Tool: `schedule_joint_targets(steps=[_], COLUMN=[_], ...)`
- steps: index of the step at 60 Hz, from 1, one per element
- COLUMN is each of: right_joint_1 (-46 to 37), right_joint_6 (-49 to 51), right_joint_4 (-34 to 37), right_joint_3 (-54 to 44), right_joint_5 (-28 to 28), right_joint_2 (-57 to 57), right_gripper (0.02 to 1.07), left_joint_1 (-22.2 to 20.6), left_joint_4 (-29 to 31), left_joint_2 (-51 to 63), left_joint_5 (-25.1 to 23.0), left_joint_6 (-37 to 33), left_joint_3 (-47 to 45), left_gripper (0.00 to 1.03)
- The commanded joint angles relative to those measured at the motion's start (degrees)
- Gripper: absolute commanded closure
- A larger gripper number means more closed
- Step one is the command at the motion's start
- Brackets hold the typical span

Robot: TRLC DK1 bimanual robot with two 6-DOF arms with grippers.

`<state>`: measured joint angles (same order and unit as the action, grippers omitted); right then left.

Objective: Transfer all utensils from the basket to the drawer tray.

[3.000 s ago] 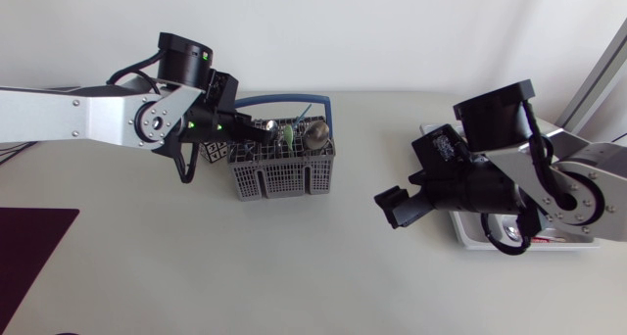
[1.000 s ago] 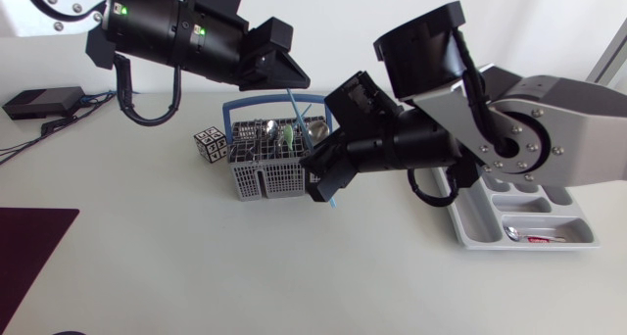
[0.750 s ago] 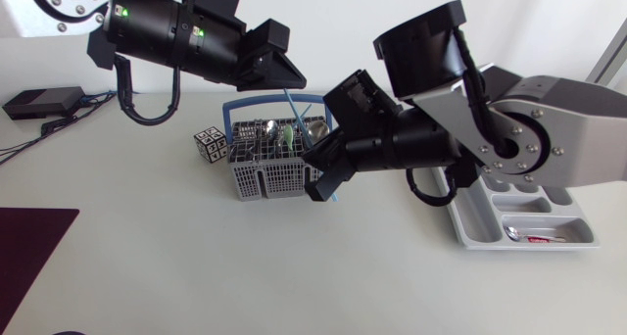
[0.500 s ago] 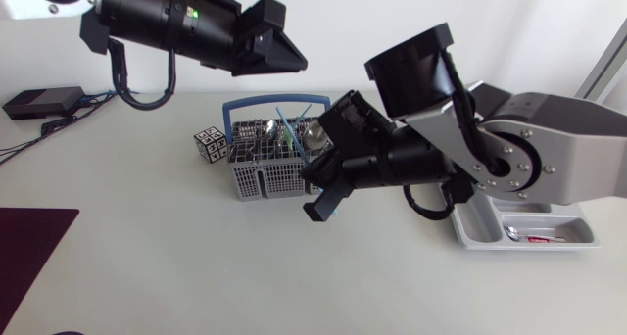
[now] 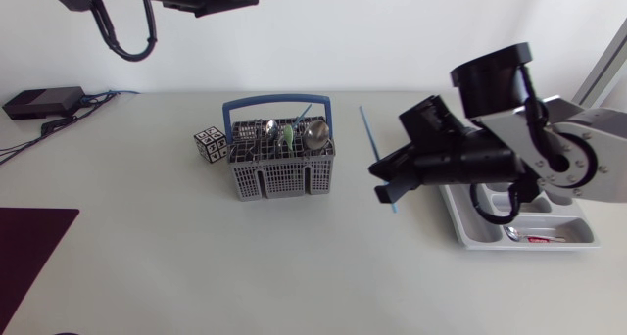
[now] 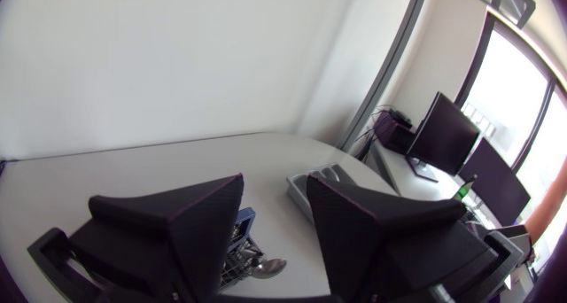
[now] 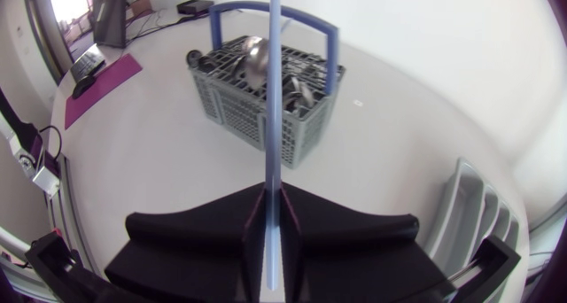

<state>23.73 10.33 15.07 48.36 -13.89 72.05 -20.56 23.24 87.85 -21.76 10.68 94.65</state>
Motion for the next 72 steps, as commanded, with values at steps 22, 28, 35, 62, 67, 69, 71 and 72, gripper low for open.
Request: schedule_joint_targets(steps=[22, 28, 35, 62, 67, 69, 71, 72], right_joint_1=[-27.2, -31.6, -34.7, -36.8, -36.7, -36.6, -36.6, -36.6], right_joint_6=[0.7, 1.1, 1.4, 1.7, 1.7, 1.8, 1.9, 2.0], right_joint_4=[2.6, 3.1, 2.6, 1.6, 1.6, 1.6, 1.6, 1.6], right_joint_3=[0.2, 1.7, 2.5, 3.0, 2.8, 2.7, 2.7, 2.8], right_joint_5=[-1.8, -1.1, 1.1, 3.1, 3.0, 2.9, 2.9, 2.8], right_joint_2=[5.2, 10.2, 15.6, 22.7, 22.5, 22.4, 22.3, 22.3], right_gripper=[1.01, 1.01, 0.99, 0.29, 0.18, 0.18, 0.18, 0.18], left_joint_1=[-9.2, -9.8, -9.9, -9.8, -9.8, -9.8, -9.9, -10.0], left_joint_4=[-0.1, -0.7, -5.9, -14.6, -16.1, -17.1, -19.1, -19.6], left_joint_2=[8.7, 9.7, 10.0, 12.2, 12.8, 13.0, 13.2, 13.3], left_joint_5=[13.8, 15.2, 16.0, 16.0, 16.5, 16.9, 17.5, 17.8], left_joint_6=[-22.2, -25.2, -28.6, -36.8, -37.1, -37.1, -37.4, -37.4], left_joint_3=[-6.3, -7.3, -10.2, -15.5, -16.8, -17.3, -18.3, -18.5], left_gripper=[0.49, 0.49, 0.49, 0.49, 0.49, 0.49, 0.5, 0.5])
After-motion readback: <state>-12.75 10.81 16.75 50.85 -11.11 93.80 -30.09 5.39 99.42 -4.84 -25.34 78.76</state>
